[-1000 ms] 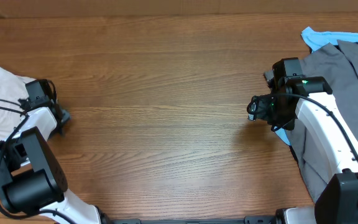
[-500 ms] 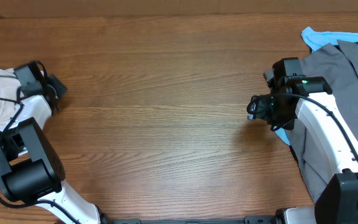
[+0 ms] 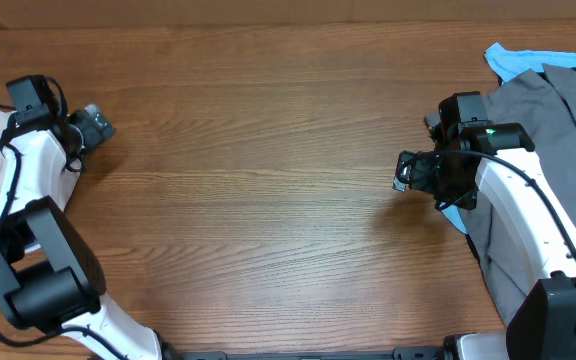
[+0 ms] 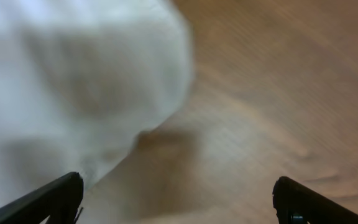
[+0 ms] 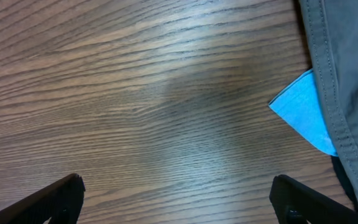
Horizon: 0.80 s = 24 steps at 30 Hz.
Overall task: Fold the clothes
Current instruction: 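Lower the khaki shorts at the table's left edge and open the left gripper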
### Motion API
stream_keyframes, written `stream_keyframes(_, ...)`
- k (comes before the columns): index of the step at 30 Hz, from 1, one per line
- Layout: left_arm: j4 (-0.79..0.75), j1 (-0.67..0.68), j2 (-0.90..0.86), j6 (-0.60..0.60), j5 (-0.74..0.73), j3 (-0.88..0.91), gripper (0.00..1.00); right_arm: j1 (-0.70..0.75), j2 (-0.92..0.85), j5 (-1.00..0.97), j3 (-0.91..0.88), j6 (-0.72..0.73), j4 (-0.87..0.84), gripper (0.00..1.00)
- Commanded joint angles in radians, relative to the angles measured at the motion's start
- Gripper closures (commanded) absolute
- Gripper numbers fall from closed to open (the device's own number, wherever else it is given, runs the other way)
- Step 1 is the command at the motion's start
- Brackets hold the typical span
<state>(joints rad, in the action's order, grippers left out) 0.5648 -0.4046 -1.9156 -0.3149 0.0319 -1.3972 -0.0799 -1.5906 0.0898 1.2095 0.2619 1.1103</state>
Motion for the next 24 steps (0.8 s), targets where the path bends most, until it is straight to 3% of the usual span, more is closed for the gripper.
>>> stream_keyframes(1, 0.106, -0.009, 0.108, -0.073, 0.282, -0.032, 0.00, 0.003, 0.019, 0.005, 0.020, 0.000, -0.002, 0.00)
stream_keyframes(4, 0.239, -0.034, 0.109, -0.172, 0.454, -0.031, 0.00, 0.003, 0.019, 0.005, 0.020, 0.000, -0.005, 0.01)
stream_keyframes(7, 0.253, -0.069, 0.108, -0.222, 0.439, -0.027, 0.06, 0.003, 0.019, 0.005, 0.020, -0.001, -0.004, 0.02)
stream_keyframes(8, 0.245, -0.095, 0.109, -0.222, 0.404, -0.027, 0.13, 0.003, 0.019, 0.005, 0.020, -0.002, -0.002, 0.09)
stream_keyframes(10, 0.233, -0.122, 0.108, -0.223, 0.389, -0.027, 0.38, 0.003, 0.019, 0.005, 0.020, -0.004, 0.002, 0.19)
stream_keyframes(11, 0.220, -0.140, 0.107, -0.225, 0.386, -0.027, 0.57, 0.003, 0.019, 0.005, 0.020, -0.004, 0.003, 0.25)
stream_keyframes(12, 0.199, -0.161, 0.105, -0.224, 0.379, -0.027, 0.70, 0.003, 0.019, 0.005, 0.020, -0.004, 0.003, 0.27)
stream_keyframes(15, 0.149, -0.205, 0.105, -0.211, 0.370, -0.027, 0.73, 0.003, 0.019, 0.005, 0.020, -0.004, 0.003, 0.26)
stream_keyframes(18, 0.108, -0.232, 0.105, -0.166, 0.356, -0.027, 0.87, 0.003, 0.019, 0.005, 0.020, -0.004, 0.003, 0.22)
stream_keyframes(24, 0.049, -0.244, 0.071, -0.153, 0.357, -0.023, 0.89, 0.003, 0.019, 0.009, 0.020, -0.003, 0.003, 0.21)
